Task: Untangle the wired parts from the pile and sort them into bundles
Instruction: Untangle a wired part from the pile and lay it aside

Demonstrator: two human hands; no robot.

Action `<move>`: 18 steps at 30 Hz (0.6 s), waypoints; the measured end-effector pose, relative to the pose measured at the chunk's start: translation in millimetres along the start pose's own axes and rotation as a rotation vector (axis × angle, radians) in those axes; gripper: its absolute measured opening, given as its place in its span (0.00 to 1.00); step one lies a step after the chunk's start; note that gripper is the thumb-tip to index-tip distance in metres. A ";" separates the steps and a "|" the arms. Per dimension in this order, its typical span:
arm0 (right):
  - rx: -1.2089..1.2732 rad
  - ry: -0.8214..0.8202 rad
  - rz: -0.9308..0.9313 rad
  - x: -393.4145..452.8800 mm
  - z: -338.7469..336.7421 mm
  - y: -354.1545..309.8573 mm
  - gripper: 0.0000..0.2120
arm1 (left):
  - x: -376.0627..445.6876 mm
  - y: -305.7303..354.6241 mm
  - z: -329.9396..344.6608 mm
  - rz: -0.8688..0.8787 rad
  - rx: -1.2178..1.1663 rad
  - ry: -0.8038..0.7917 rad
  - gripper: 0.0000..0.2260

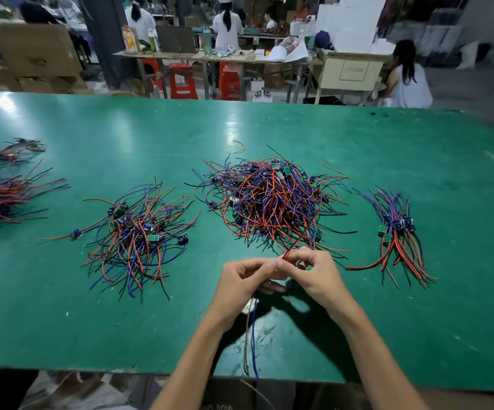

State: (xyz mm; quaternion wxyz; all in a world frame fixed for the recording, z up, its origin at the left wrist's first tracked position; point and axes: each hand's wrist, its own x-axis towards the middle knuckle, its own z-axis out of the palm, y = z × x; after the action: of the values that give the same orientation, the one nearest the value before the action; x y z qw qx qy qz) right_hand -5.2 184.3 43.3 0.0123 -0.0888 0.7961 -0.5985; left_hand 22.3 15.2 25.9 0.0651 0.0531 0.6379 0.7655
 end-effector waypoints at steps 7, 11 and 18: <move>0.226 0.022 0.044 -1.7 12.1 3.5 0.13 | 4.7 -3.3 -5.6 -0.069 -0.151 0.040 0.14; 0.324 0.051 0.067 -1.4 17.1 3.0 0.11 | 6.1 -3.5 -11.0 -0.085 -0.151 -0.012 0.10; 0.327 0.052 0.048 -8.2 30.1 1.9 0.10 | 8.0 -6.8 -11.2 -0.076 -0.126 0.014 0.10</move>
State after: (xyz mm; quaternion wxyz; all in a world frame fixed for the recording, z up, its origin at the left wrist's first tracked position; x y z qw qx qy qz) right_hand 6.4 157.5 32.2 0.0204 -0.0513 0.6900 -0.7217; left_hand 12.9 6.9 17.2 0.0930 0.0194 0.5905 0.8014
